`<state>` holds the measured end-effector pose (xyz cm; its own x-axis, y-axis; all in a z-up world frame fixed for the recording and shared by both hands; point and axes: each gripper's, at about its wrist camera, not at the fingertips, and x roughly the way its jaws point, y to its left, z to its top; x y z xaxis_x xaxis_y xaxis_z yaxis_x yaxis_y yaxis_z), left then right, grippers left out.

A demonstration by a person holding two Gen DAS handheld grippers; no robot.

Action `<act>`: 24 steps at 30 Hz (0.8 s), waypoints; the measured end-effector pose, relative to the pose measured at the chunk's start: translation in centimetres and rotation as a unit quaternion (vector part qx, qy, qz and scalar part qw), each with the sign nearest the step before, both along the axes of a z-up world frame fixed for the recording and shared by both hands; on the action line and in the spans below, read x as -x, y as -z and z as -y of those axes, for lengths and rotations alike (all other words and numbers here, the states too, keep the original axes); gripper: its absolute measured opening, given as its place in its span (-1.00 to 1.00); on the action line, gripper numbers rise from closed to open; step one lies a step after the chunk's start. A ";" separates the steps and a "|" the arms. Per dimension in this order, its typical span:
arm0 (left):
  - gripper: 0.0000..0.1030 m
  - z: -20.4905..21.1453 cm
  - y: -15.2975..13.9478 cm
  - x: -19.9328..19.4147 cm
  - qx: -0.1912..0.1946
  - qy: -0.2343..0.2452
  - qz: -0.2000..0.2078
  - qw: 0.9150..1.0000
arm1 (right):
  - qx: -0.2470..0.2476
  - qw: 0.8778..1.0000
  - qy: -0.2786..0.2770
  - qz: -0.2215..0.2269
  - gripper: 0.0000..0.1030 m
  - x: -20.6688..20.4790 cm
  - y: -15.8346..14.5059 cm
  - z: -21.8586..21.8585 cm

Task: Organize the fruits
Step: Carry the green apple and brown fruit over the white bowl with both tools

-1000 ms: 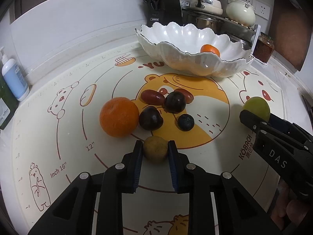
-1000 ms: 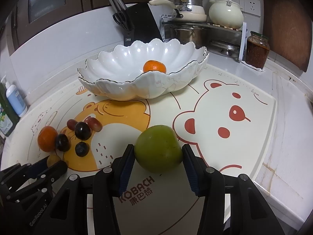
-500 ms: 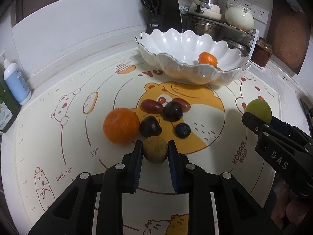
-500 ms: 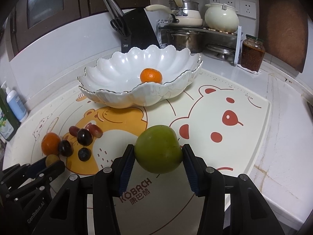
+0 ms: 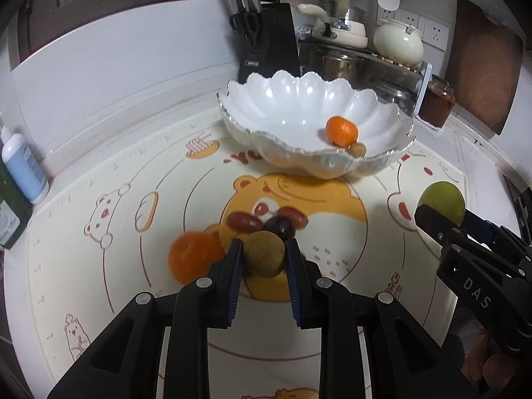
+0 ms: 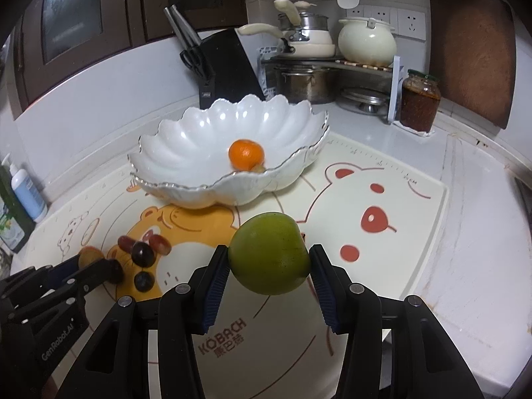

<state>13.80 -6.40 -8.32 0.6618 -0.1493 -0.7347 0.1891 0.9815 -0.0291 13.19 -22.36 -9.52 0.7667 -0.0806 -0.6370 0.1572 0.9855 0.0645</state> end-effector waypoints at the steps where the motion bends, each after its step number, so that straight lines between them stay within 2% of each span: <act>1: -0.50 0.1 -0.2 -0.2 0.001 0.001 0.002 1.000 | 0.000 1.000 0.001 0.002 -0.03 0.0 -0.2 0.1; 24: -0.50 3.0 -3.6 -4.9 0.013 0.032 0.027 0.999 | 0.019 0.999 0.025 0.037 -0.03 -2.4 -4.3 2.1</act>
<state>18.71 -9.36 -4.69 0.6892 -0.2114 -0.6930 0.2532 0.9665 -0.0430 15.58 -24.46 -5.25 0.8060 -0.1432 -0.5743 0.2030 0.9783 0.0411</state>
